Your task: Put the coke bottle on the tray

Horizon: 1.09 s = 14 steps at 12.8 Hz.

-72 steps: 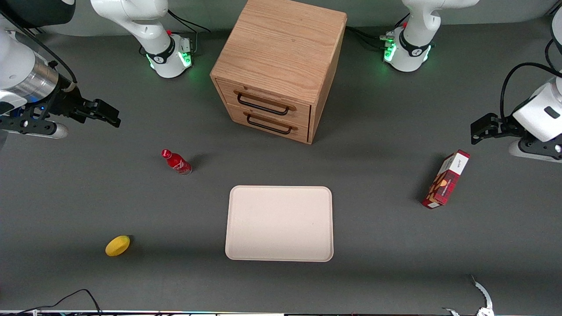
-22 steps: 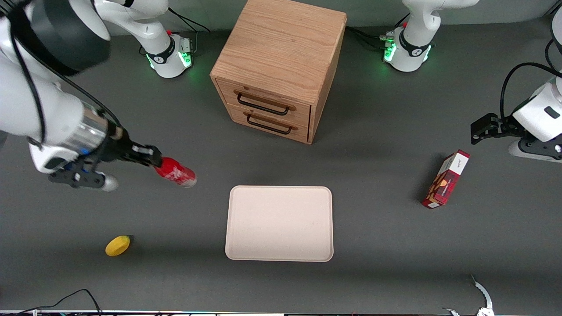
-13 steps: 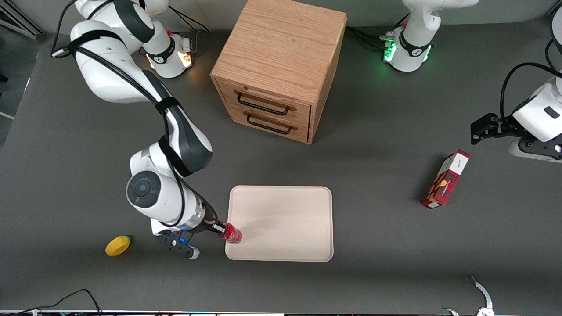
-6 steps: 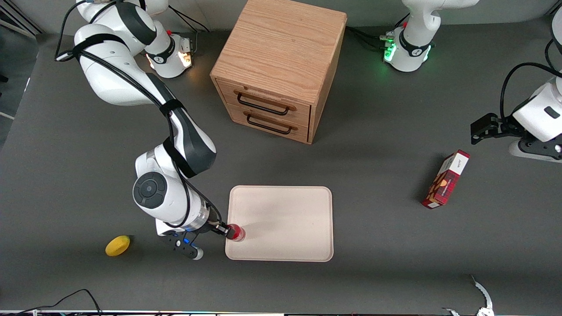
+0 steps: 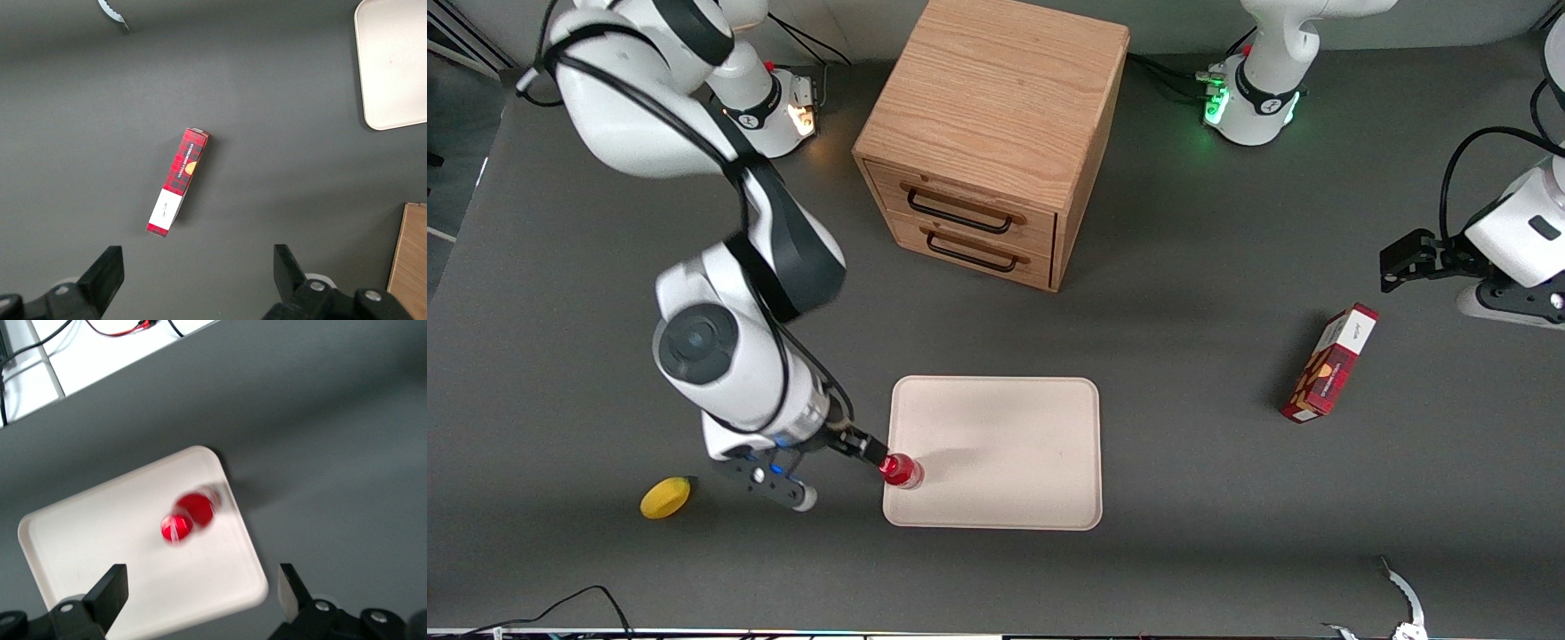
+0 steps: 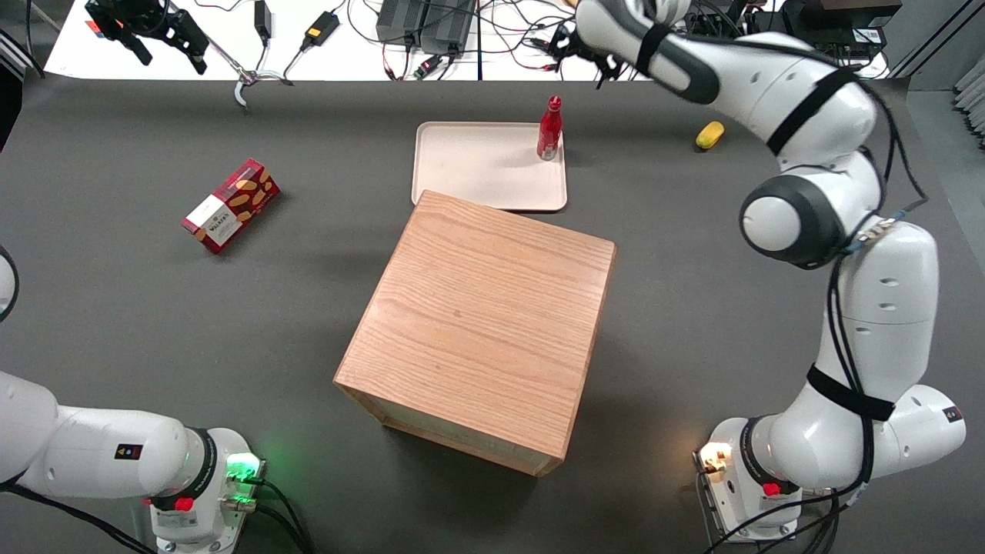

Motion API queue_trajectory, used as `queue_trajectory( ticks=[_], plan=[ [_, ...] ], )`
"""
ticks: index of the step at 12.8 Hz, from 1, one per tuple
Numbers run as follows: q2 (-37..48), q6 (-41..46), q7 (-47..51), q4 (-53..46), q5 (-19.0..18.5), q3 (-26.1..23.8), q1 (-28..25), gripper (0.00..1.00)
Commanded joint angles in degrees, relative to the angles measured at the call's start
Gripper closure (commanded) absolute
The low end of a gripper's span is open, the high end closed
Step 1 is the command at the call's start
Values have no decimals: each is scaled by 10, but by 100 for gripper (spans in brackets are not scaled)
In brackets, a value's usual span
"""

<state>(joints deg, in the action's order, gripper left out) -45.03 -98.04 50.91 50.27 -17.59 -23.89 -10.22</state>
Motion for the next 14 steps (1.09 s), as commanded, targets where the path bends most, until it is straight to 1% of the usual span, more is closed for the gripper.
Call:
queue_trajectory(
  ticks=[1,2,3,4,6,7,9,12,14],
  plan=[
    [146,122,-118,60,-6,-21,48,0],
    [197,150,-154,95,2,-24,70,0],
    [249,167,-185,135,38,-22,102,0],
    [300,170,-231,179,76,-10,126,0],
    [397,161,-298,279,133,73,128,0],
    [438,142,-324,333,161,103,130,0],
    [507,86,-370,440,169,144,129,0],
    [568,-6,-376,576,169,163,129,0],
    [576,-7,-375,595,170,166,128,0]
  ],
)
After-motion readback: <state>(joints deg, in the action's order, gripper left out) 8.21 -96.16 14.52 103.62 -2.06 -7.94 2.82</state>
